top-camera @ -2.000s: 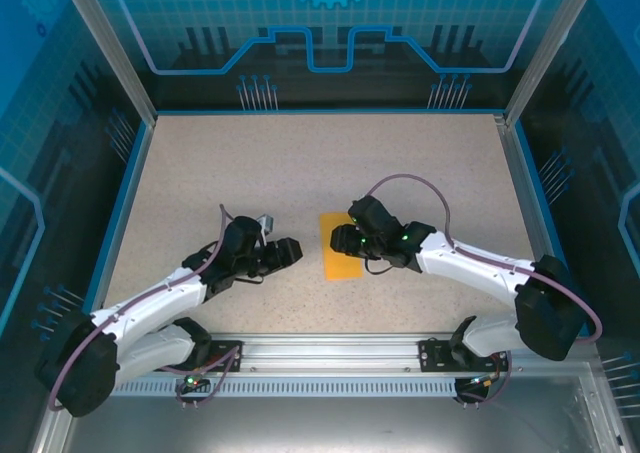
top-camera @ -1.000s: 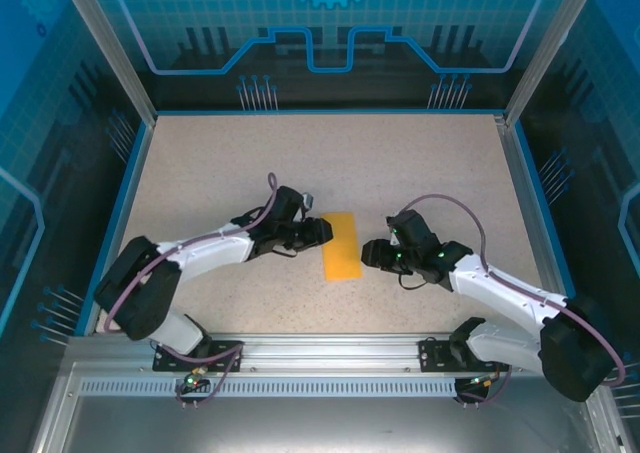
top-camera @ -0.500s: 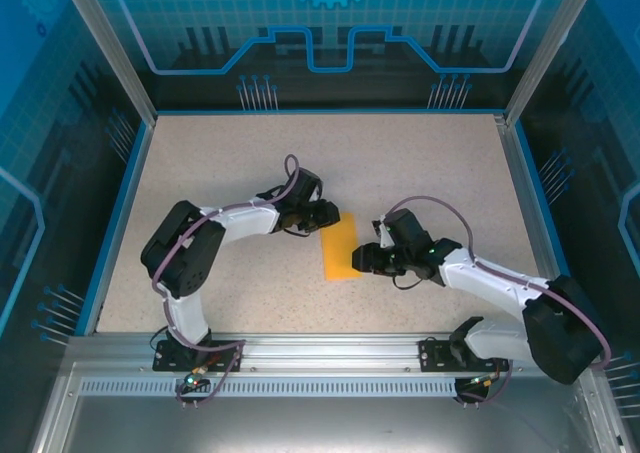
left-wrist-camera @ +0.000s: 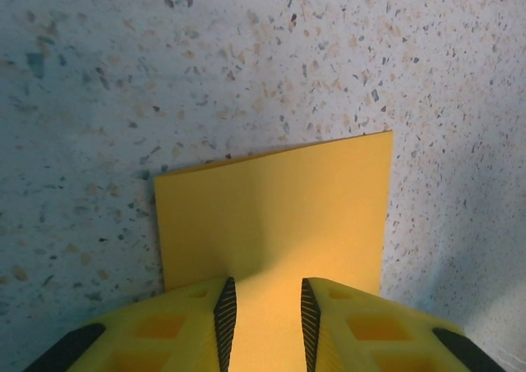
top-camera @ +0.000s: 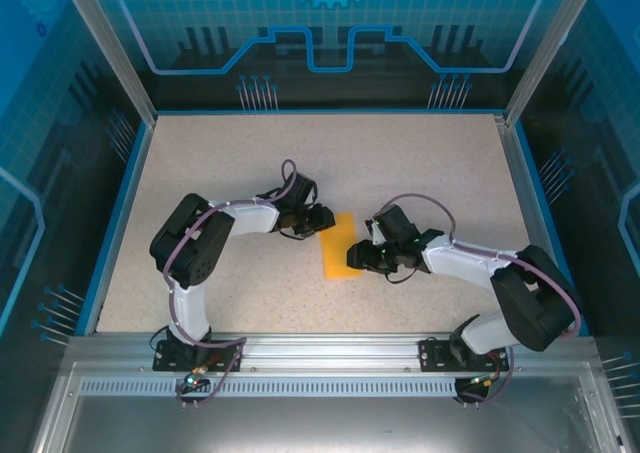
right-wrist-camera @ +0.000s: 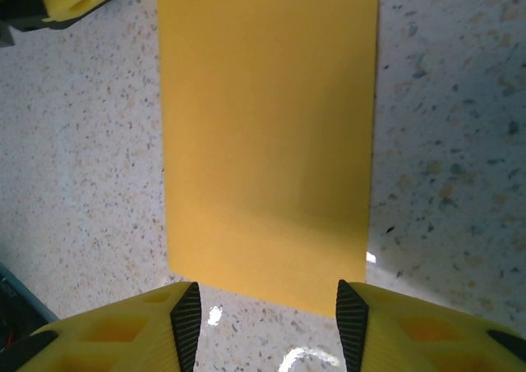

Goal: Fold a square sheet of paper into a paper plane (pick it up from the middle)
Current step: Third fold the triangle at the center of the table.

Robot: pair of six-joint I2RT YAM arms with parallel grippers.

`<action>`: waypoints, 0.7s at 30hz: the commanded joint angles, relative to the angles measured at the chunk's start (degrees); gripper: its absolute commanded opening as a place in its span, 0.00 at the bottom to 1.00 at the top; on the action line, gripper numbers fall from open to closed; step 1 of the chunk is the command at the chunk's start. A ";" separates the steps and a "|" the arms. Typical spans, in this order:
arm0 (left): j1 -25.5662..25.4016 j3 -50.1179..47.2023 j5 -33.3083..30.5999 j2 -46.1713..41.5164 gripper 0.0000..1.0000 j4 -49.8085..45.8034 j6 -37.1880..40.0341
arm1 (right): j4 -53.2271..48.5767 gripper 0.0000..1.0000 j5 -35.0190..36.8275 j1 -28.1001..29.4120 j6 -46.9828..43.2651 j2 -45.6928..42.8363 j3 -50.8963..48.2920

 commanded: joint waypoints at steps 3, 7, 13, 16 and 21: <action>1.02 -2.06 1.41 1.80 0.32 0.14 1.09 | 1.66 0.50 -0.44 -1.25 -0.15 3.31 1.70; 1.15 -2.41 2.56 2.00 0.32 0.80 0.91 | 1.99 0.51 -1.01 -1.26 0.17 5.29 1.97; 1.11 -2.84 3.43 1.83 0.32 1.52 0.62 | 4.65 0.50 -2.55 -1.30 0.99 5.60 0.74; 1.13 -3.17 3.45 1.65 0.32 1.55 0.65 | 6.62 0.50 -4.05 -1.42 1.57 5.33 0.10; 1.15 -2.96 3.96 1.83 0.32 1.79 0.94 | 8.88 0.49 -6.11 -2.85 1.84 5.97 0.18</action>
